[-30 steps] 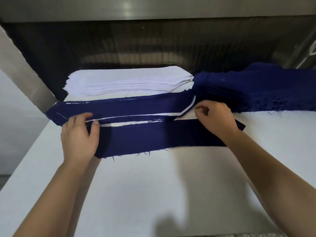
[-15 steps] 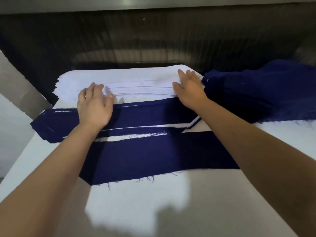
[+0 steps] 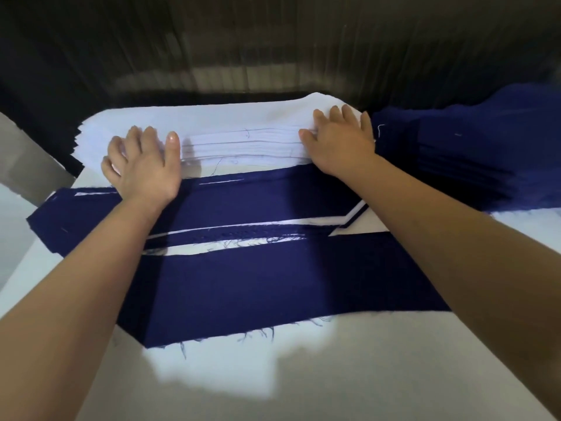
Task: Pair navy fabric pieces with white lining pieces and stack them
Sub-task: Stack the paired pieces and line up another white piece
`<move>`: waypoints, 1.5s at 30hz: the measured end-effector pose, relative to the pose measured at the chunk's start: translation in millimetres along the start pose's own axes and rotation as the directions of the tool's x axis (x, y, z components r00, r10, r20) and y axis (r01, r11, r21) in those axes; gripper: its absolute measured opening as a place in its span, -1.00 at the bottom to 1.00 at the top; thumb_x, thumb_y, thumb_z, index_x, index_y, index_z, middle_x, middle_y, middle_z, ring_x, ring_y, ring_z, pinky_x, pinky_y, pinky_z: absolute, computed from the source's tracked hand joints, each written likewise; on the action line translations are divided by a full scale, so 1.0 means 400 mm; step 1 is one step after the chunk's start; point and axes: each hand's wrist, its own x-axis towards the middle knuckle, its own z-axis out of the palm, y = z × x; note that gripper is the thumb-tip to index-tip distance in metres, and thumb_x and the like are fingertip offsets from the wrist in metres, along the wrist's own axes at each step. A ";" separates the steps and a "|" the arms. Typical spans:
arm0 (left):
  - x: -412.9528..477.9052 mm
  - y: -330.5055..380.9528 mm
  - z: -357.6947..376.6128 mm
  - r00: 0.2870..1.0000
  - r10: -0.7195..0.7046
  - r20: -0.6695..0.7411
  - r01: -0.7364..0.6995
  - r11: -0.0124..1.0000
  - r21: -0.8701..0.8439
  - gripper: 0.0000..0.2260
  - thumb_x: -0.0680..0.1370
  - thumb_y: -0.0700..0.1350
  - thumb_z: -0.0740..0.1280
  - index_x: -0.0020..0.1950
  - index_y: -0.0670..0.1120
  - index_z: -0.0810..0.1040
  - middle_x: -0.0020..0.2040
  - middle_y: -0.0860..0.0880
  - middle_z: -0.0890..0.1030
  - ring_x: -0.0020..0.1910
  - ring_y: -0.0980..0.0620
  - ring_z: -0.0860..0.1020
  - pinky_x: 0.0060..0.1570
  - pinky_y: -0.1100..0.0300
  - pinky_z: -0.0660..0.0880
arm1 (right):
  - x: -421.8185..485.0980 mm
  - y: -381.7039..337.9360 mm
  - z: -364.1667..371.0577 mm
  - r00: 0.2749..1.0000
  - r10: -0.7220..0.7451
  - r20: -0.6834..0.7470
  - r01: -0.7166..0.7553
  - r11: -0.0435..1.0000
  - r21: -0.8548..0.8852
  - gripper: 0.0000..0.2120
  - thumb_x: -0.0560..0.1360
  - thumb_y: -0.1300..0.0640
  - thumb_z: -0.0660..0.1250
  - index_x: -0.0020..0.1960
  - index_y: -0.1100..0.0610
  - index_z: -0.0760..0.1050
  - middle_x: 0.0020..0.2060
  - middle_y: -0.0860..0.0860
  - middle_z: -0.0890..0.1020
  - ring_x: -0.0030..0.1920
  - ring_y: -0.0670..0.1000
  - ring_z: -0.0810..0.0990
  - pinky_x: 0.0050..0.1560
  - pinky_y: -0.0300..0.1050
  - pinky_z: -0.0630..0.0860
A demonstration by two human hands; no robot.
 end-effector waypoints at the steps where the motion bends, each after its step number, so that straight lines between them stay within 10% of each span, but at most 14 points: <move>1: 0.001 0.002 0.001 1.000 0.010 -0.006 -0.009 1.000 0.012 -0.51 0.65 0.16 -0.04 0.47 -0.08 0.28 0.54 -0.04 0.17 0.53 -0.12 -0.01 0.44 -0.07 -0.12 | -0.002 -0.001 -0.001 1.000 -0.007 -0.007 0.007 1.000 -0.006 -0.47 0.61 -0.12 -0.09 0.51 0.10 0.07 0.49 0.12 0.13 0.50 0.12 -0.02 0.46 0.16 -0.17; 21: -0.019 -0.048 -0.048 0.925 0.108 -0.365 -0.133 0.990 -0.043 -0.79 0.55 -0.12 0.29 0.13 -0.06 0.64 0.11 -0.02 0.65 0.27 -0.04 0.34 0.26 0.00 0.11 | -0.015 0.011 -0.024 0.958 -0.112 -0.263 0.045 0.968 -0.245 -0.78 0.56 0.14 0.21 0.16 0.02 0.54 0.15 0.10 0.48 0.22 0.19 0.32 0.24 0.11 0.20; 29: -0.036 -0.075 -0.067 0.917 0.064 -0.394 -0.104 0.991 -0.080 -0.81 0.54 -0.04 0.27 0.03 -0.01 0.66 0.03 0.00 0.65 0.04 0.23 0.30 0.17 -0.07 0.17 | -0.048 0.042 -0.067 0.941 -0.027 -0.336 0.106 0.970 0.219 -0.80 0.57 0.15 0.25 0.12 0.09 0.60 0.17 0.10 0.38 0.06 0.15 0.47 -0.03 -0.05 0.45; 36: -0.118 -0.107 -0.101 0.905 0.149 -0.398 -0.211 0.971 -0.115 -0.86 0.55 -0.09 0.29 -0.01 -0.01 0.65 -0.03 0.04 0.61 0.02 0.39 0.26 -0.11 0.17 -0.03 | -0.144 0.071 -0.072 0.913 -0.005 -0.407 0.298 0.689 0.660 -0.82 0.58 0.23 0.22 0.13 0.15 0.54 0.33 -0.01 0.41 -0.38 -0.08 0.60 -0.28 -0.33 0.54; 41: -0.207 -0.122 -0.125 0.898 0.230 -0.375 -0.294 0.948 -0.122 -0.88 0.53 -0.18 0.32 -0.06 -0.02 0.64 -0.03 0.03 0.63 0.03 0.39 0.29 -0.10 0.18 -0.01 | -0.240 0.106 -0.056 0.925 0.024 -0.379 0.327 0.455 0.828 -0.80 0.57 0.29 0.20 0.05 0.04 0.50 0.23 -0.15 0.43 -0.26 -0.15 0.66 -0.49 -0.37 0.45; 45: -0.268 -0.134 -0.147 0.877 0.361 -0.316 -0.431 0.882 -0.189 -0.89 0.50 -0.27 0.36 -0.08 -0.12 0.66 -0.05 0.00 0.61 -0.01 0.25 0.30 0.05 0.00 0.19 | -0.318 0.152 -0.031 0.933 -0.004 -0.361 0.325 0.444 0.835 -0.74 0.54 0.35 0.23 0.02 0.02 0.52 0.18 -0.04 0.53 -0.08 -0.13 0.66 -0.21 -0.29 0.59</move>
